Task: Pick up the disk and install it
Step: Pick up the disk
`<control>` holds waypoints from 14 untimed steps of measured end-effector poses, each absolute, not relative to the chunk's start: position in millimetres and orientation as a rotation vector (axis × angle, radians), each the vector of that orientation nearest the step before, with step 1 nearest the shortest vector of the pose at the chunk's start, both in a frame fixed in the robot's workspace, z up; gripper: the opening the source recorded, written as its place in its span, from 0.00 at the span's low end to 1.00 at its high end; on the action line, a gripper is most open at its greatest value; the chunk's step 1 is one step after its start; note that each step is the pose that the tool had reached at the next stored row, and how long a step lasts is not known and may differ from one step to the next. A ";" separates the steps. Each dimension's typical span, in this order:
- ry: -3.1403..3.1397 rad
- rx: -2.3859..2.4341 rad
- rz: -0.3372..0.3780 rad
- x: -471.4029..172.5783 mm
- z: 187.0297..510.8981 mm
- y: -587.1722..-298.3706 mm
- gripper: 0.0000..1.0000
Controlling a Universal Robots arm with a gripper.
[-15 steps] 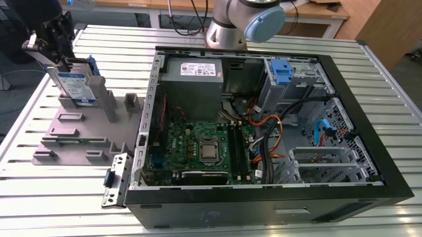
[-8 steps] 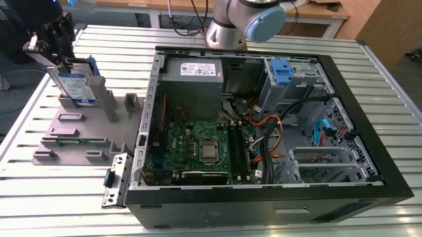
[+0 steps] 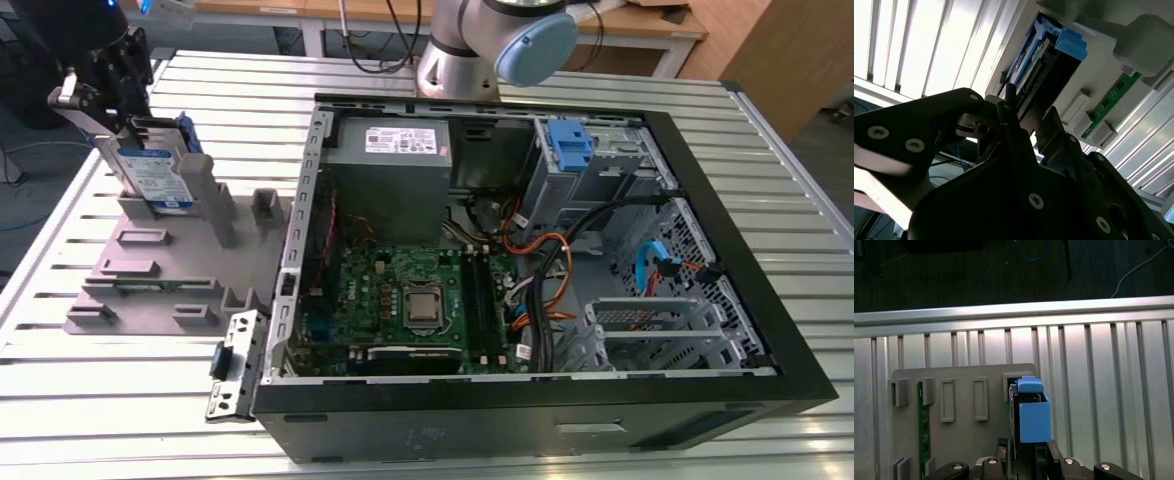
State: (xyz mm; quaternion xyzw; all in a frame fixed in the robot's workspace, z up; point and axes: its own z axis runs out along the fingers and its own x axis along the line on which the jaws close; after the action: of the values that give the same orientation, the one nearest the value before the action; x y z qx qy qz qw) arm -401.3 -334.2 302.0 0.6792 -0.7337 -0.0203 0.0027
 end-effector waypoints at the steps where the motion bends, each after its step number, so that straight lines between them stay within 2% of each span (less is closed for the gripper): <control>1: -2.301 2.130 -0.064 -401.3 302.1 -334.3 0.42; 14: -2.301 2.130 -0.064 -397.5 302.1 -334.3 0.42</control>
State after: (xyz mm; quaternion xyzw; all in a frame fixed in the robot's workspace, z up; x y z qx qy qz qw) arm -397.5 -334.3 302.1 0.6792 -0.7336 -0.0204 0.0028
